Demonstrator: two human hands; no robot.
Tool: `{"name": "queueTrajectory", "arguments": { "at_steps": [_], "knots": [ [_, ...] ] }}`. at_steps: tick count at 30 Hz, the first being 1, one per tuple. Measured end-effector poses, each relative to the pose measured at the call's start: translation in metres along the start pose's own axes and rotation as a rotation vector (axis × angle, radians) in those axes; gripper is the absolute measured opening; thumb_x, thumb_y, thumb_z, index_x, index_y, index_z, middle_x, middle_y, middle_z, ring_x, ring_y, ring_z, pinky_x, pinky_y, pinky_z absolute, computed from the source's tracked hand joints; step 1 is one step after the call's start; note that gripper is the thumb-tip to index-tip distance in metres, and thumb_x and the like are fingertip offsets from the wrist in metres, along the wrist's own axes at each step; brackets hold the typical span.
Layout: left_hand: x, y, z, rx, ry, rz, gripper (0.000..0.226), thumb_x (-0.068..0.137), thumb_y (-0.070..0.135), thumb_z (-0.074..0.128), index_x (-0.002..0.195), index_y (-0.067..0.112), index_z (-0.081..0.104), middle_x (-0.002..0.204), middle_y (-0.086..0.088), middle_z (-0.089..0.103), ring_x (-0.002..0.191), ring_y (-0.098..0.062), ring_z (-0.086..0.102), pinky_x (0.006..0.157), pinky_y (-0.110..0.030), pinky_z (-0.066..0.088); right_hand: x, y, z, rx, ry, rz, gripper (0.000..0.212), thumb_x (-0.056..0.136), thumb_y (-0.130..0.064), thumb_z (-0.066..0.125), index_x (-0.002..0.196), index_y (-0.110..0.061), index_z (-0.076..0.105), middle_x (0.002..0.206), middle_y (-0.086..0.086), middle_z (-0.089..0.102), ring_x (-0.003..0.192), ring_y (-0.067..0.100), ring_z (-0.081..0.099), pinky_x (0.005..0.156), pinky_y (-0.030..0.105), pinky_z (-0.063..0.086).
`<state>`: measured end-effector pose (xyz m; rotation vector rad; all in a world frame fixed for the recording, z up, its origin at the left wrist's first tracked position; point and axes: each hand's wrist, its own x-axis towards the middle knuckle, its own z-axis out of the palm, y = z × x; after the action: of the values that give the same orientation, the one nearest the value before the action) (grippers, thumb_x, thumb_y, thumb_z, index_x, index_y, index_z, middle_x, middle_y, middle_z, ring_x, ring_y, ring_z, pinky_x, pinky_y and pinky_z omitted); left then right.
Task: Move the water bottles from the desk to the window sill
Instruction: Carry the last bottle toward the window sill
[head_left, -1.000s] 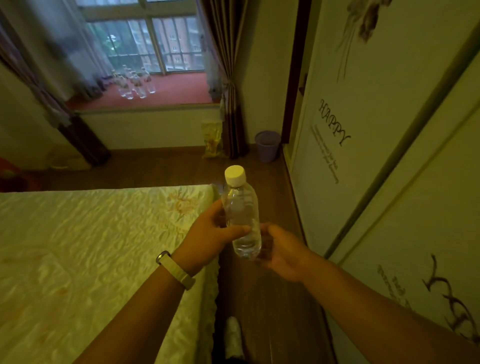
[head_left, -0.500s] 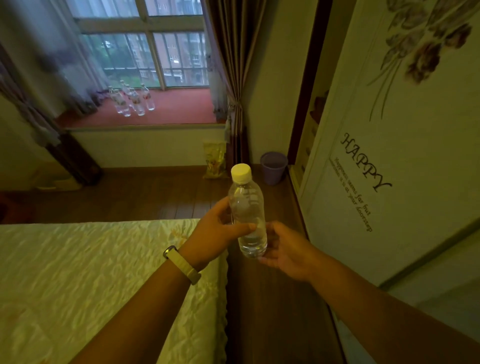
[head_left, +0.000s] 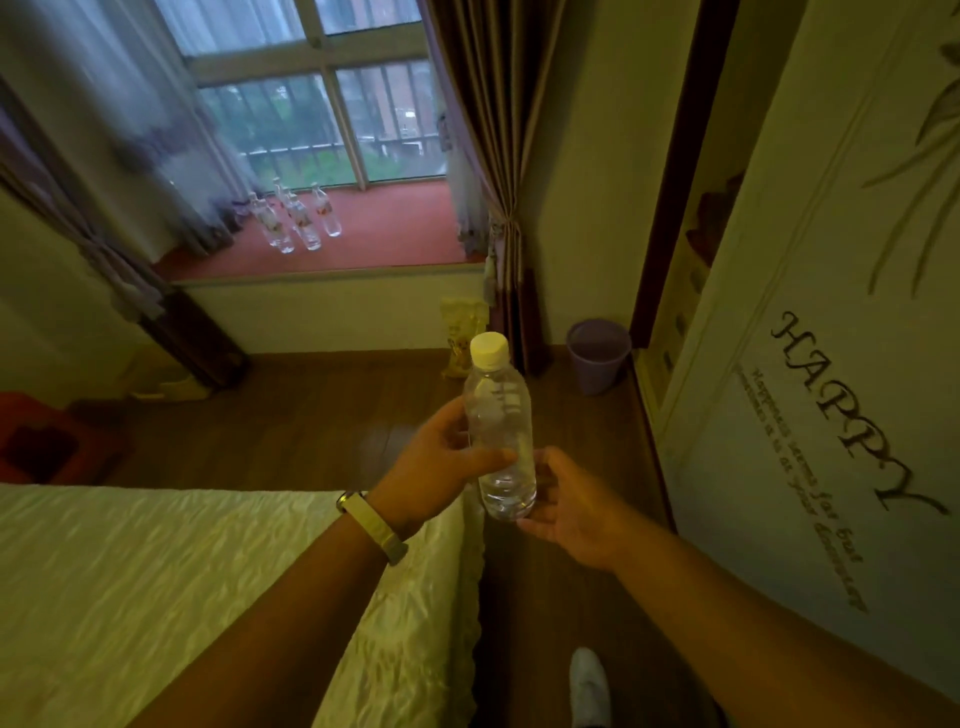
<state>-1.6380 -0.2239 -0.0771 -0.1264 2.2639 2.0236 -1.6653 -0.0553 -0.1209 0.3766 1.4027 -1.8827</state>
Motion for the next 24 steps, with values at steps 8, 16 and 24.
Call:
{"name": "queueTrajectory", "arguments": {
  "at_steps": [8,16,24],
  "knots": [
    [0.122,0.035,0.011,-0.019,0.065,0.018,0.065,0.063,0.025,0.083,0.124,0.021,0.06,0.118,-0.007,0.069,0.112,-0.026,0.066,0.097,-0.051,0.052,0.079,-0.11,-0.035,-0.031,-0.045,-0.016,0.021,0.1,-0.032,0.046,0.107,-0.02,0.061,0.112,0.01,0.064,0.105,0.031,0.06,0.094,0.045,0.048],
    [0.208,0.039,-0.011,-0.006,0.111,0.034,0.058,0.072,0.015,0.079,0.125,0.023,0.06,0.12,-0.003,0.069,0.113,-0.023,0.065,0.098,-0.05,0.052,0.151,-0.173,-0.037,-0.064,-0.079,0.009,0.019,0.098,-0.033,0.049,0.105,-0.021,0.062,0.12,0.016,0.062,0.11,0.035,0.06,0.092,0.044,0.05],
    [0.323,0.017,-0.071,-0.083,0.093,0.011,0.05,0.079,0.003,0.075,0.122,0.024,0.061,0.117,-0.003,0.07,0.11,-0.021,0.067,0.096,-0.048,0.054,0.266,-0.227,-0.012,-0.089,-0.046,0.041,0.027,0.097,-0.036,0.05,0.111,-0.017,0.063,0.121,0.016,0.065,0.11,0.034,0.062,0.09,0.042,0.051]
  ]
}}
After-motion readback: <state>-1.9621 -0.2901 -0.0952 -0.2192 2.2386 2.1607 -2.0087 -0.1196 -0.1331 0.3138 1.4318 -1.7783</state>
